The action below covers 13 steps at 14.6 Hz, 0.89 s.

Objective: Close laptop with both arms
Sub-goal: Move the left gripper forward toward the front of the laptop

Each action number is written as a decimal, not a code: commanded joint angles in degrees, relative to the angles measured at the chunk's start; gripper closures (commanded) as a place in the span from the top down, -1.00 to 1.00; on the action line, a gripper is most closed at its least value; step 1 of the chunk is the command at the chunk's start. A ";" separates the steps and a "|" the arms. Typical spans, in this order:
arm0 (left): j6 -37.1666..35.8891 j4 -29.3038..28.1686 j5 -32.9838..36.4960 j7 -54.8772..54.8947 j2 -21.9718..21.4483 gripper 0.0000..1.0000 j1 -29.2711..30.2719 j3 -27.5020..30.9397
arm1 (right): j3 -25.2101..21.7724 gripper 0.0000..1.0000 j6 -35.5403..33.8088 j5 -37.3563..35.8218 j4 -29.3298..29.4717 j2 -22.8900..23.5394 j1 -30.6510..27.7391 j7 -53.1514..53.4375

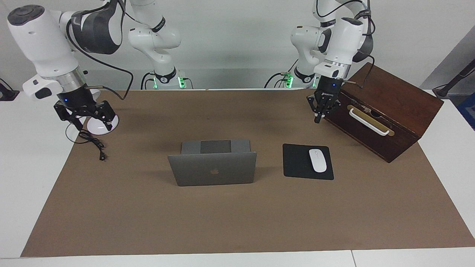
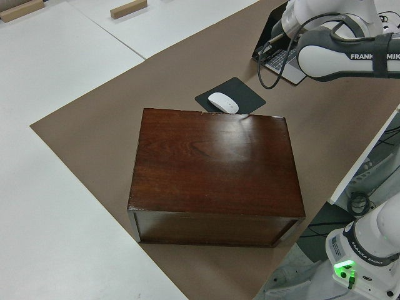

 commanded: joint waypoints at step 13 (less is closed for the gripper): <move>34.85 -6.82 -0.53 -0.09 18.02 -1.00 -17.37 0.81 | 0.74 -1.00 13.70 0.17 -0.28 2.82 1.79 -5.59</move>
